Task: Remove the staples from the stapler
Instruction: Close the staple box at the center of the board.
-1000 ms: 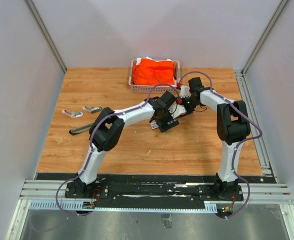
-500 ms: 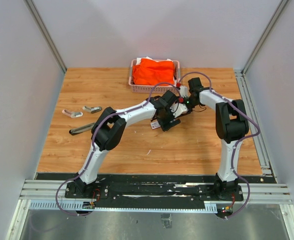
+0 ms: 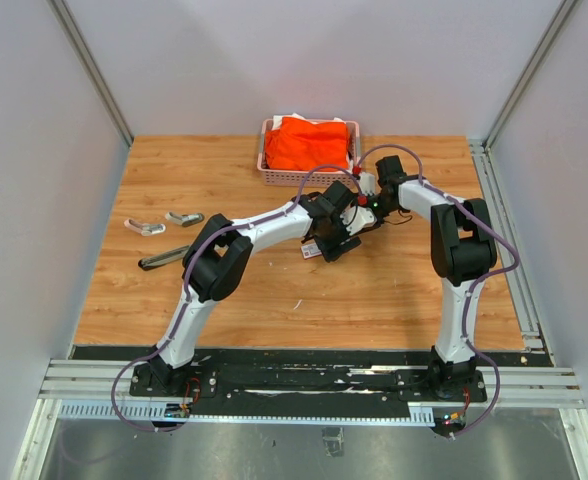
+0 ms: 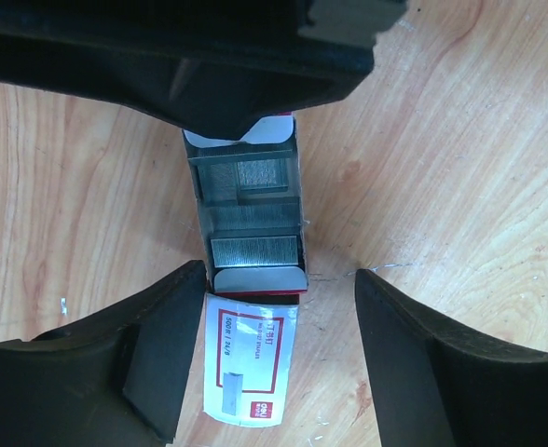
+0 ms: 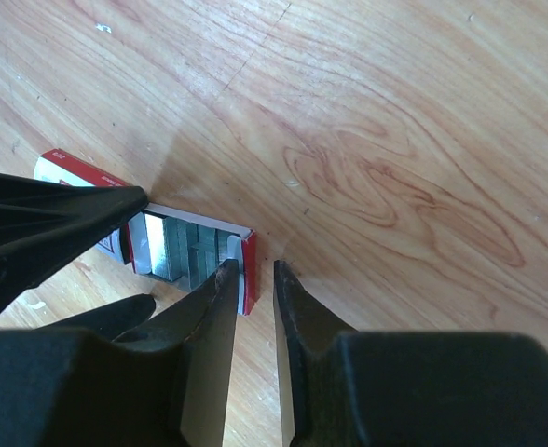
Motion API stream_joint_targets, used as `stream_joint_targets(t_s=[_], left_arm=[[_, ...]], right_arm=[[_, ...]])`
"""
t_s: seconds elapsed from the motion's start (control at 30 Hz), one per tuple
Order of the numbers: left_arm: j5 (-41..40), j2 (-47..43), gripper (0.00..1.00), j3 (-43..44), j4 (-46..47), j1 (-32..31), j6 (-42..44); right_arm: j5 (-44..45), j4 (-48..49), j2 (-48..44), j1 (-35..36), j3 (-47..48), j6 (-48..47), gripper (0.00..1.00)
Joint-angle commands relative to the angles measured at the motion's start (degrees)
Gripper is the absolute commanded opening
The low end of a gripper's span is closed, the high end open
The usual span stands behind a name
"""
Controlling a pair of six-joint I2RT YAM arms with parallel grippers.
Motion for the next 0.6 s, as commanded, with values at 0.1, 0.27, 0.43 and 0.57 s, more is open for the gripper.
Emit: stream_joint_targets(t_s=[0.1, 0.27, 0.43, 0.57], left_arm=[[-0.73, 2.01, 0.62, -2.12, 0.56, -0.17, -0.09], [-1.32, 1.95, 0.55, -2.94, 0.97, -0.17, -0.05], [-2.28, 1.86, 0.55, -3.04, 1.27, -0.17, -0.38], [-2.49, 1.86, 0.55, -3.19, 1.40, -0.17, -0.51]], right_arm=[[0.45, -2.00, 3.01, 0.56, -0.64, -0.06, 0.22], [-2.04, -1.70, 1.57, 0.11, -0.72, 0.48, 0.18], [-4.28, -1.30, 0.62, 0.07, -0.95, 0.41, 0.18], [-5.11, -2.37, 0.91, 0.09, -0.92, -0.71, 0.20]])
